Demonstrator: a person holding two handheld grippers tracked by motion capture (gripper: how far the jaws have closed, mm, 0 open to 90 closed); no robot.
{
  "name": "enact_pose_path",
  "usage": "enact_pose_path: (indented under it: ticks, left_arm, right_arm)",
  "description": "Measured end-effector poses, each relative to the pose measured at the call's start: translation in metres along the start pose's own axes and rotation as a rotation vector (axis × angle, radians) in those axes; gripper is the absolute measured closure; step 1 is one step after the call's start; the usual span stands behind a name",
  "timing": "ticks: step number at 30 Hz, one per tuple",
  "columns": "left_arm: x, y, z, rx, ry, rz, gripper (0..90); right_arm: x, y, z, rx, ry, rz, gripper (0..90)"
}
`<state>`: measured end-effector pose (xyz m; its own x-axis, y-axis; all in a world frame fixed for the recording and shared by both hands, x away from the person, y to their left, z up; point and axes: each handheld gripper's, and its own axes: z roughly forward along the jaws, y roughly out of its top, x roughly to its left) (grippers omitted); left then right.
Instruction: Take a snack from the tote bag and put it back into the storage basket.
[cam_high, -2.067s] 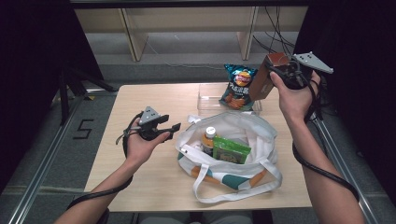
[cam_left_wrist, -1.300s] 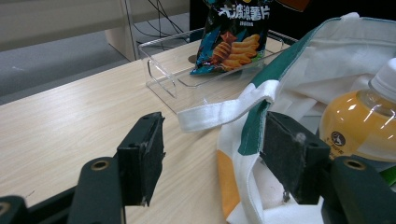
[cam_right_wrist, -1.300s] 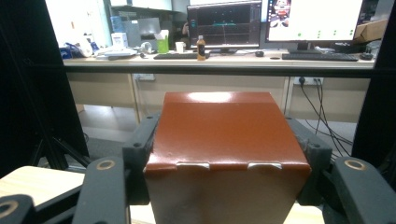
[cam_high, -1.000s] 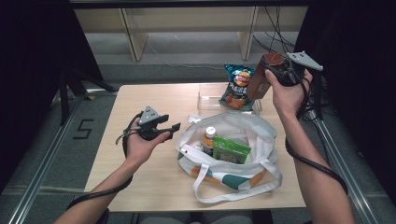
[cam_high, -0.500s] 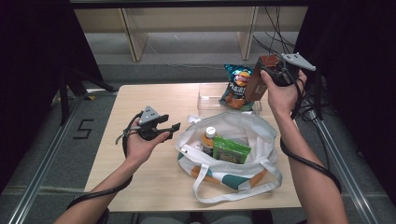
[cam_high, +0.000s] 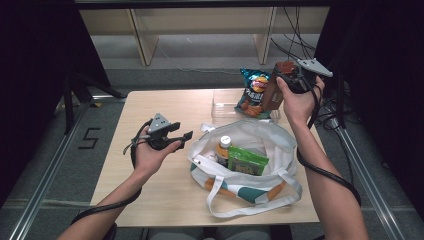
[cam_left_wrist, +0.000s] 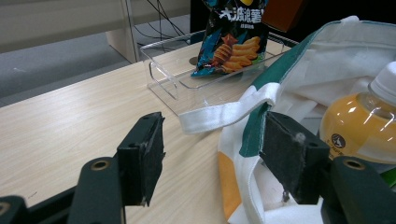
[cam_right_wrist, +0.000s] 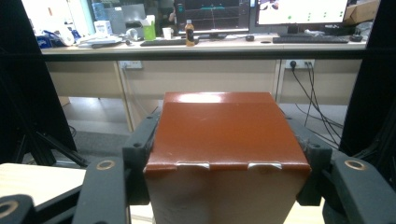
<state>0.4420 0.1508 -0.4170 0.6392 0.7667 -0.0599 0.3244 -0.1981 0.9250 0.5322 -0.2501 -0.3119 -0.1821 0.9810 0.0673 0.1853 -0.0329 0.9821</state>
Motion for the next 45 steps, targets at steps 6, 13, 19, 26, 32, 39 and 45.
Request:
enact_pose_path:
  ticks: [6,13,19,26,32,39,45]
  left_arm:
    - [0.0,0.0,0.0,0.0,-0.001,0.001,38.0]
    - [0.0,0.0,0.0,0.001,-0.001,0.001,38.0]
    - [0.0,0.0,0.0,0.001,-0.001,0.001,38.0]
    - [0.0,-0.001,0.001,0.004,-0.002,0.0,38.0]
    - [0.0,0.0,0.0,0.004,-0.003,0.008,37.9]
    - [-0.001,-0.001,0.002,0.006,-0.006,0.003,37.9]
    - [-0.001,-0.001,0.002,0.01,-0.005,0.005,37.9]
  right_arm:
    - [-0.002,-0.004,0.002,0.015,-0.017,0.008,39.9]
    - [-0.002,-0.009,0.005,0.025,-0.021,0.003,39.9]
    - [-0.002,-0.012,0.006,0.033,-0.023,0.009,39.9]
    - [-0.004,-0.018,0.011,0.043,-0.037,0.004,39.9]
    - [-0.004,-0.021,0.012,0.058,-0.049,0.015,39.9]
    - [-0.006,-0.026,0.013,0.065,-0.055,0.013,39.9]
    - [-0.005,-0.027,0.015,0.068,-0.064,0.024,39.8]
